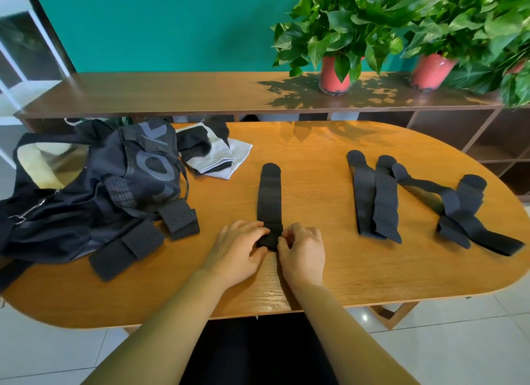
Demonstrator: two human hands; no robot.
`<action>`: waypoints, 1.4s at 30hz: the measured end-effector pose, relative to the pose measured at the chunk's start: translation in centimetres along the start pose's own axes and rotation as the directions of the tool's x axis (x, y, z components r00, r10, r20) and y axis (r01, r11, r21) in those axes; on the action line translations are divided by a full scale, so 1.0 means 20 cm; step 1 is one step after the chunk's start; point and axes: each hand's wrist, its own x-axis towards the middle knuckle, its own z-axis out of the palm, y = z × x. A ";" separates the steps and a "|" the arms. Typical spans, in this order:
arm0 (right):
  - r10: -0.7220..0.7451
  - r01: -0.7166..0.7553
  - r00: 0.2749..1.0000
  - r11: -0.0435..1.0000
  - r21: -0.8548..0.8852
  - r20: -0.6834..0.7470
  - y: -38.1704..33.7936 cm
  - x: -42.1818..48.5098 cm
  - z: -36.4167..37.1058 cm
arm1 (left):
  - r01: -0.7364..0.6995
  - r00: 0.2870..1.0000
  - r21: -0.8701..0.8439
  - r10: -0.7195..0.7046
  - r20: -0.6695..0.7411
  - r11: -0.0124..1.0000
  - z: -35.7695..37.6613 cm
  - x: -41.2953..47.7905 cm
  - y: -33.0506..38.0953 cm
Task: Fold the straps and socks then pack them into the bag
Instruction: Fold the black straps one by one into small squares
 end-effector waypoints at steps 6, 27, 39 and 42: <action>-0.192 0.193 0.979 0.981 -0.006 0.070 0.06 0.00 -0.02 | -0.055 0.998 0.086 0.055 -0.002 0.995 -0.02 0.00 0.00; 0.191 -0.195 0.971 0.981 0.012 0.146 -0.02 0.10 0.01 | 0.354 0.907 -0.306 -0.404 -0.117 0.884 0.01 0.02 0.05; 0.092 -0.076 0.989 0.988 -0.134 0.117 -0.05 0.08 0.01 | 0.419 0.900 -0.168 -0.433 -0.050 0.892 0.01 0.06 0.05; 0.093 -0.065 0.985 0.980 -0.187 0.145 -0.06 0.08 0.01 | 0.410 0.905 -0.146 -0.421 -0.052 0.900 -0.01 0.07 0.06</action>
